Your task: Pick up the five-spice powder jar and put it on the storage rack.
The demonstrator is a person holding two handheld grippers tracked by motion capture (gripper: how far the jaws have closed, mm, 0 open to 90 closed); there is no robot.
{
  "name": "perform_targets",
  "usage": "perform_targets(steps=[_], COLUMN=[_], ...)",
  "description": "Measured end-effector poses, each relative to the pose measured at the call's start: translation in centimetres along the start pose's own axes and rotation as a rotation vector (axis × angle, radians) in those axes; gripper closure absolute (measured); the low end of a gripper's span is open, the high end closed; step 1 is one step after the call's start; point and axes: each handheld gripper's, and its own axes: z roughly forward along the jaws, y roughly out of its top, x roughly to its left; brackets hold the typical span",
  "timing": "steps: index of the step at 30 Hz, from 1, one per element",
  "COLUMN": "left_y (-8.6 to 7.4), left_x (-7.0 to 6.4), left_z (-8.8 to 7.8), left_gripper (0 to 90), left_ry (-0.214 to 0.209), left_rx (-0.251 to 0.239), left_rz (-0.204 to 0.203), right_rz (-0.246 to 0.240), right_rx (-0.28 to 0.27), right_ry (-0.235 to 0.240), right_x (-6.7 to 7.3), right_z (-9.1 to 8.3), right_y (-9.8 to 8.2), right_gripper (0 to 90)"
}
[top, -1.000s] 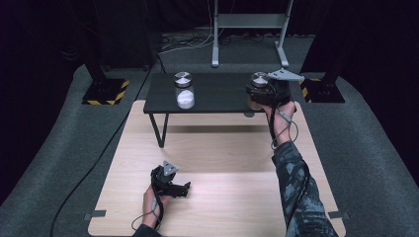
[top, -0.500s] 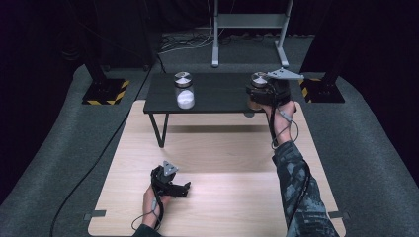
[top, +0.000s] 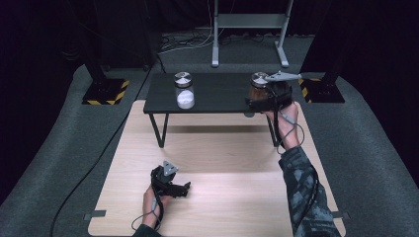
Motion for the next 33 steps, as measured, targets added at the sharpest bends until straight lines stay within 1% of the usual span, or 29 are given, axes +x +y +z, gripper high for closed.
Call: perform_targets(steps=[5,6,7,9,12,14,17,22,24,25,26,27,29,33], left_y=[0.0,0.0,0.0,0.0,0.0,0.0,0.0,0.0,0.0,0.0,0.0,0.0,0.0,0.0], left_x=[0.0,0.0,0.0,0.0,0.0,0.0,0.0,0.0,0.0,0.0,0.0,0.0,0.0,0.0], left_z=[0.0,0.0,0.0,0.0,0.0,0.0,0.0,0.0,0.0,0.0,0.0,0.0,0.0,0.0], left_gripper=[0.6,0.6,0.6,0.6,0.6,0.6,0.6,0.6,0.6,0.6,0.6,0.6,0.6,0.6], left_ry=[0.0,0.0,0.0,0.0,0.001,0.0,0.0,0.0,0.0,0.0,0.0,0.0,0.0,0.0], left_rx=[0.0,0.0,0.0,0.0,0.0,0.0,0.0,0.0,0.0,0.0,-0.001,-0.001,-0.001,0.0], left_rz=[0.0,0.0,0.0,0.0,0.0,0.0,0.0,0.001,0.001,0.001,0.001,0.001,0.001,0.001], right_rz=[-0.016,-0.016,-0.022,-0.029,-0.046,-0.055,-0.067,-0.065,-0.057,-0.057,-0.045,-0.045,-0.029,-0.019], right_rx=[0.091,0.091,0.109,0.146,0.194,0.239,0.304,0.398,0.424,0.424,0.448,0.448,0.475,0.484], right_ry=[0.01,0.01,0.012,0.015,0.013,0.021,0.028,0.029,0.032,0.032,0.037,0.037,0.043,0.042], right_x=[0.1,0.1,0.0,0.1,0.4,0.6,0.9,1.2,1.2,1.2,1.0,1.0,0.8,0.8], right_z=[-1.3,-1.3,-1.6,-2.2,-2.8,-3.0,-3.0,-2.6,-2.3,-2.3,-2.0,-2.0,-1.6,-1.4], right_y=[-0.4,-0.4,-0.7,-1.7,-3.1,-4.1,-5.9,-8.9,-10.1,-10.1,-11.1,-11.1,-12.2,-13.0], right_gripper=[0.0,0.0,0.0,0.0,0.0,0.0,0.0,0.0,0.0,0.0,0.0,0.0,0.0,0.0])
